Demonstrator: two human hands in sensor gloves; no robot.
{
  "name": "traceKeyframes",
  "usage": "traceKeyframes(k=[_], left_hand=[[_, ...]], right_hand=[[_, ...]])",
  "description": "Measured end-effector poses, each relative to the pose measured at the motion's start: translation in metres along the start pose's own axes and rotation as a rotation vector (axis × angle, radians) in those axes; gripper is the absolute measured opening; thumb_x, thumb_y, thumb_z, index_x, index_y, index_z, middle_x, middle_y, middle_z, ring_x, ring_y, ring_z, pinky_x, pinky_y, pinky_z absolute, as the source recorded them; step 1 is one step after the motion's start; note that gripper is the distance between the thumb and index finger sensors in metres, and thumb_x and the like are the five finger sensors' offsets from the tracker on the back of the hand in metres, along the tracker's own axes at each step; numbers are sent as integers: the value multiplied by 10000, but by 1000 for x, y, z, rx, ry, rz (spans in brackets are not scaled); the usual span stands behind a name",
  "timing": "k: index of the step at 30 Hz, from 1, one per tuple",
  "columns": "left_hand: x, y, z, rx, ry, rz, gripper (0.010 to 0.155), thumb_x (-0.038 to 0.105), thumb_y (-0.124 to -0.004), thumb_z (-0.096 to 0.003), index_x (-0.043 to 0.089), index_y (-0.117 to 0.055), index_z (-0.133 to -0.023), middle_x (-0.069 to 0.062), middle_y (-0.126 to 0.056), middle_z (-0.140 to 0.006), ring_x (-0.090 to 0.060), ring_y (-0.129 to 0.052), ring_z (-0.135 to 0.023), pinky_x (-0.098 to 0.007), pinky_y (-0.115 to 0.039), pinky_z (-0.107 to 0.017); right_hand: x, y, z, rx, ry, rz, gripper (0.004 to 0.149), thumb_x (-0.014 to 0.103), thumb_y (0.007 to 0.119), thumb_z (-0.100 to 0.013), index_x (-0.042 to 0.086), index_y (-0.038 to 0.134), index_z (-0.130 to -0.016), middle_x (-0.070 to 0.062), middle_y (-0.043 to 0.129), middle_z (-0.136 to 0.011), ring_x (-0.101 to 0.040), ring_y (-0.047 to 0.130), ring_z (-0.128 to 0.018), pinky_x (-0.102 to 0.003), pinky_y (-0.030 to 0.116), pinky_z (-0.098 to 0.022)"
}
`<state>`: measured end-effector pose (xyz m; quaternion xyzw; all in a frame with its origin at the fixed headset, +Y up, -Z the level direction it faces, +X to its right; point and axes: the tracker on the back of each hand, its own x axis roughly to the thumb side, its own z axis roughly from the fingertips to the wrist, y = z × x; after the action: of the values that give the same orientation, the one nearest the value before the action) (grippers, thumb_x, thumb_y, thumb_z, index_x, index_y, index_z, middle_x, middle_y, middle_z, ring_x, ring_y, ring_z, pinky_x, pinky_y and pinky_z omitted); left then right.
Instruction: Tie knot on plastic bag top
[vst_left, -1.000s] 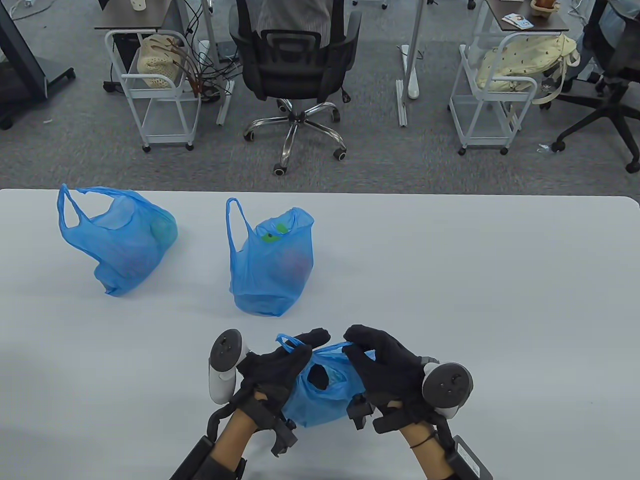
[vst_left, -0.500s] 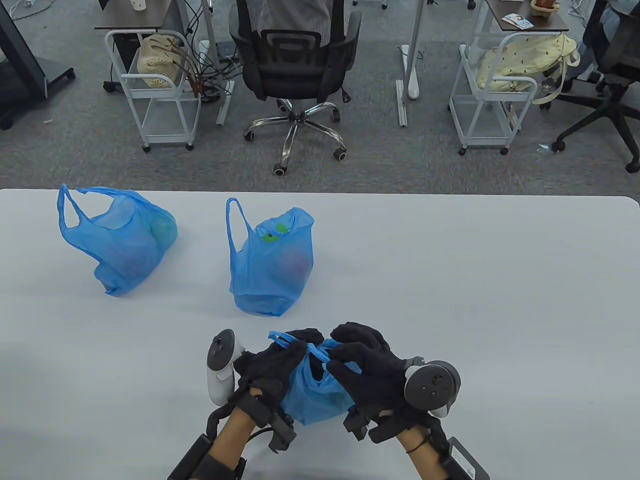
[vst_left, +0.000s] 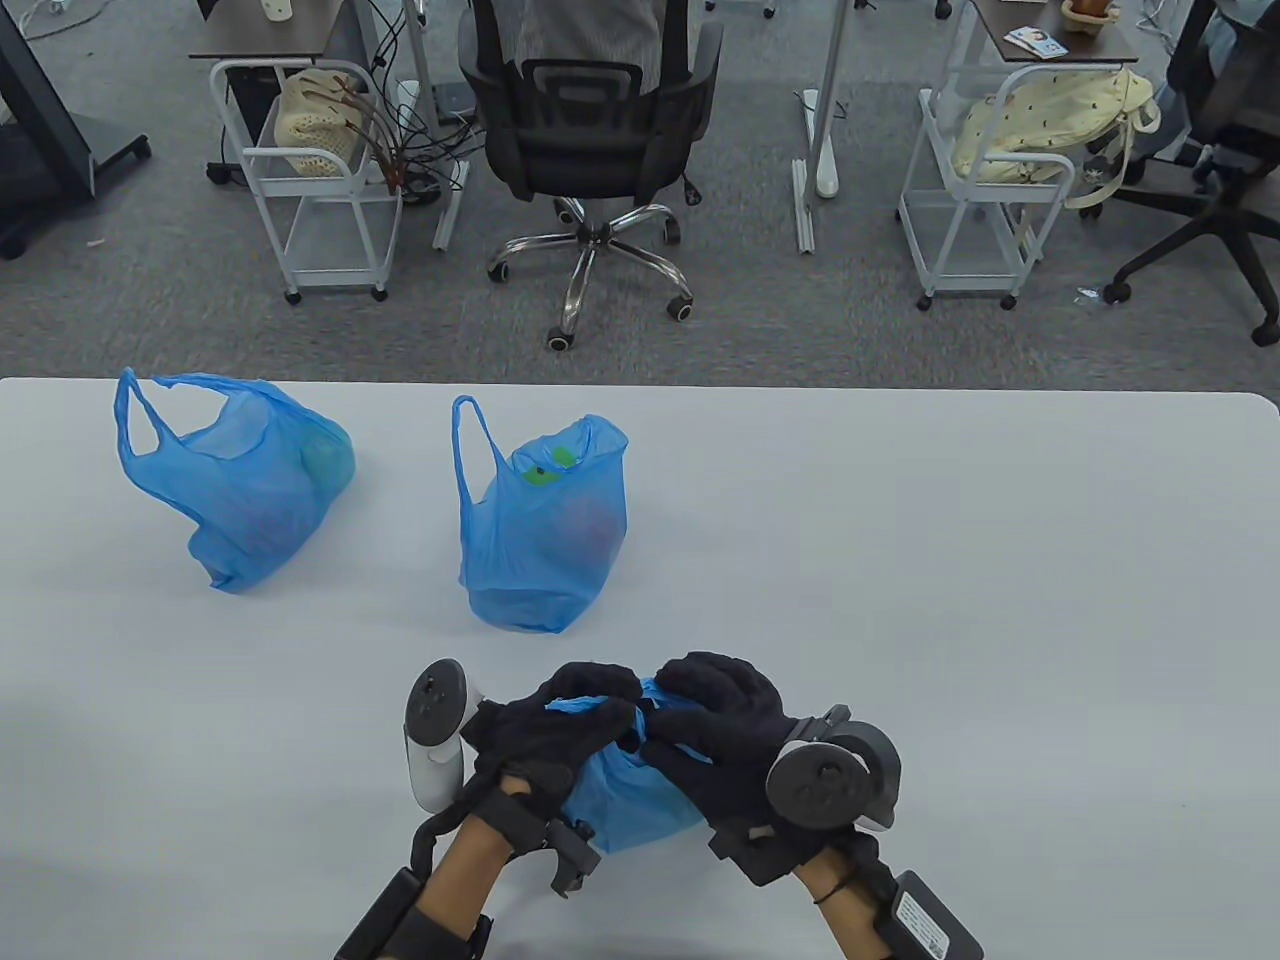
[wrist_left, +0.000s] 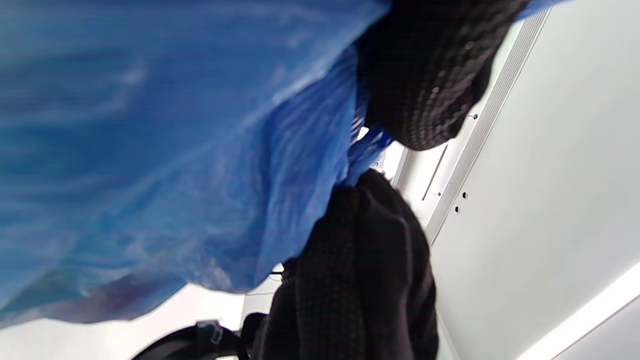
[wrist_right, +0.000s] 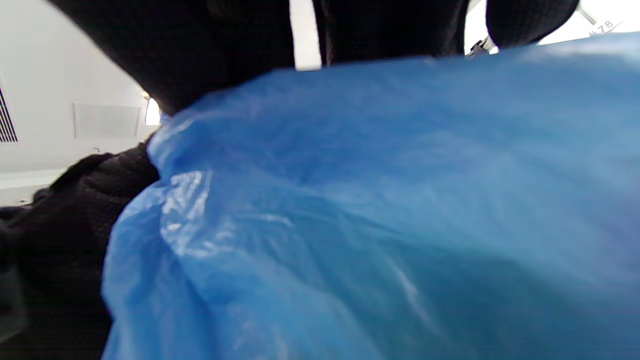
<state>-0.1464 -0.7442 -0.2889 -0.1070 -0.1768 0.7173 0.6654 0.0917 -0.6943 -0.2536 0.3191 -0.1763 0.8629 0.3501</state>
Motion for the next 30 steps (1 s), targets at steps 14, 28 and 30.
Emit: traceKeyframes(k=[14, 28, 30], left_hand=[[14, -11, -1, -112, -64, -100, 361, 283, -938, -419, 278, -861, -771, -46, -996, -741, -103, -1135, -430, -433, -841, -639], [56, -26, 25, 290, -455, -1061, 355, 216, -948, -408, 288, -896, -751, -26, -965, -767, -118, -1128, -333, -432, -866, -596], [54, -26, 25, 311, -446, -1007, 353, 209, -946, -407, 283, -898, -749, -31, -962, -767, -135, -1122, -311, -428, -871, -584]], right_hand=[[-35, 7, 3, 93, 231, -369, 634, 353, 792, -493, 203, 544, -1058, -238, 679, -1012, -543, 615, -955, -757, 464, -594], [-22, 10, 0, 71, 177, -355, 525, 250, 868, -448, 165, 725, -946, -64, 978, -656, -352, 993, -640, -697, 658, -541], [-21, 11, 0, 85, 174, -353, 524, 253, 868, -448, 169, 727, -945, -61, 981, -656, -350, 995, -646, -696, 659, -542]])
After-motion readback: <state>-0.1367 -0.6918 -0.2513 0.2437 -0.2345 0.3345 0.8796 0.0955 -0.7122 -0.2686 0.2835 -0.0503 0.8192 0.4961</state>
